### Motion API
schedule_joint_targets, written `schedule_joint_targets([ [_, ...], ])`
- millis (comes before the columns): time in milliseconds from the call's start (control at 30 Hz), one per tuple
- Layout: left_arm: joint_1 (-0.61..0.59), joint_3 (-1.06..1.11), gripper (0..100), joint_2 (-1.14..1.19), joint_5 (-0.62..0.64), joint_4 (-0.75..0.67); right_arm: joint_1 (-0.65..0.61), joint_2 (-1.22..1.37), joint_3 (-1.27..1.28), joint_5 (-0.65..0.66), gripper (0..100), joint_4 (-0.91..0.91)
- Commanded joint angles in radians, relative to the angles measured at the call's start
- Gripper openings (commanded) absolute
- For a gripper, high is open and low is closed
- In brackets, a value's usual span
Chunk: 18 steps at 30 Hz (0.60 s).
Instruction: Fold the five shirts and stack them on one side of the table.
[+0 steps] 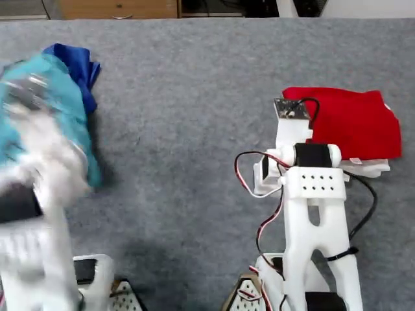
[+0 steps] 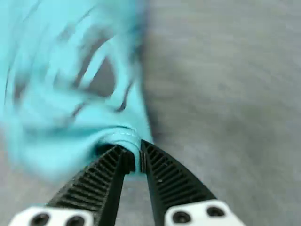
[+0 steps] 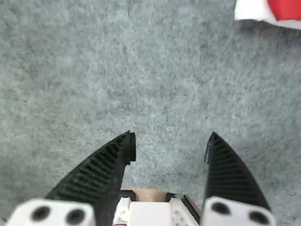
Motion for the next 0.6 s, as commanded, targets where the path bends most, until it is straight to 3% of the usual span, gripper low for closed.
schedule_joint_targets([
  [0, 0.6, 0.123, 2, -0.351, -0.023, 0.025, -0.005, -0.027, -0.101, -0.005, 24.9, 0.038],
  [67, 0.815, 0.198, 2, -0.446, -0.017, 0.031, -0.005, -0.027, -0.147, -0.002, 24.9, 0.052],
  [133, 0.825, 0.226, 7, -0.47, -0.014, 0.051, -0.005, -0.025, -0.191, 0.014, 25.2, 0.057],
  [233, 0.631, 0.206, 21, -0.466, 0.094, 0.052, -0.013, -0.018, -0.24, 0.089, 25.4, 0.052],
  [300, 0.459, 0.164, 24, -0.464, 0.129, 0.041, -0.016, -0.016, -0.268, 0.098, 26.0, 0.051],
  [467, 0.14, 0.078, 25, -0.467, -0.015, -0.054, -0.096, -0.016, -0.302, 0.097, 35.3, 0.064],
  [567, -0.038, 0.066, 25, -0.464, -0.032, -0.129, -0.188, -0.001, -0.298, 0.092, 36.1, 0.068],
])
